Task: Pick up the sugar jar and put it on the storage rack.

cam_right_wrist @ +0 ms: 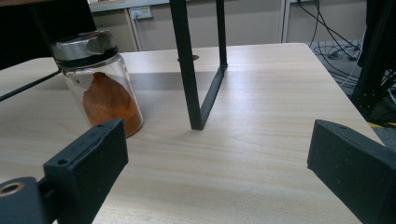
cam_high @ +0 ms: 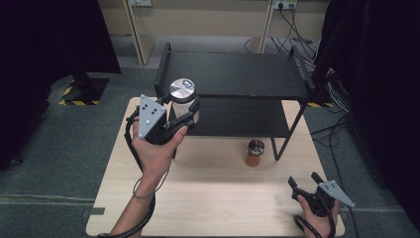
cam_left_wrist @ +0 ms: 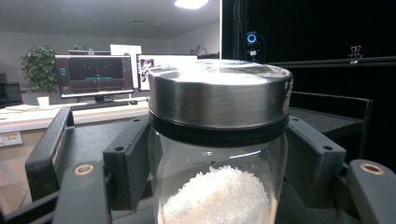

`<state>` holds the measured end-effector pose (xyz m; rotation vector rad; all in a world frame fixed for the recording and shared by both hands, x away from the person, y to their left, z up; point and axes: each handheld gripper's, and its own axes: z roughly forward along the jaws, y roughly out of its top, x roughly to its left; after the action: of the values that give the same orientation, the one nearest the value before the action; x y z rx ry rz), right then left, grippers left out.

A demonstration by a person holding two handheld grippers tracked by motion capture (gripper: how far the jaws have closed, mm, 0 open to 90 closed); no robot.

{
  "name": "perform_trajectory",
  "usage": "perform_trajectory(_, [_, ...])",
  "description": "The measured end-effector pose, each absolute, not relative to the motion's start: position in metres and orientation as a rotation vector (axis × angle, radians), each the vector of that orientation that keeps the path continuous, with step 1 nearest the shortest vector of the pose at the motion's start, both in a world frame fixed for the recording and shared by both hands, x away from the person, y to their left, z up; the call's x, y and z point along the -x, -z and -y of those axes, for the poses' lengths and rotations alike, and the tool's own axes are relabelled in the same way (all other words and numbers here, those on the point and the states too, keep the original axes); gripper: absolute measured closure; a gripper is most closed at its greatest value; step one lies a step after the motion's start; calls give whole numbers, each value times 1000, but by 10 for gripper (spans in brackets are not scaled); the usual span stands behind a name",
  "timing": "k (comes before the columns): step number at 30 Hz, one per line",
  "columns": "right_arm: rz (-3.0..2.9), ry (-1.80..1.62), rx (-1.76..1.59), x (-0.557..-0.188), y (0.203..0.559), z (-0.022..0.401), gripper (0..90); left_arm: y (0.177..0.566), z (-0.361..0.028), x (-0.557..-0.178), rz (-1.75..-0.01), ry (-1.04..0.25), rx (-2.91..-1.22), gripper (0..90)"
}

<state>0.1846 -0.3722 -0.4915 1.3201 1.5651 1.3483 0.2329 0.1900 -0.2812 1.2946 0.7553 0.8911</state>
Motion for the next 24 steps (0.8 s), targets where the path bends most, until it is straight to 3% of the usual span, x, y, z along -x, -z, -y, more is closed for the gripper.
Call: perform_trajectory(24, [-1567, -1351, -1318, -185, 492, 373, 53, 246, -184, -246, -786, -902, -1278, 311])
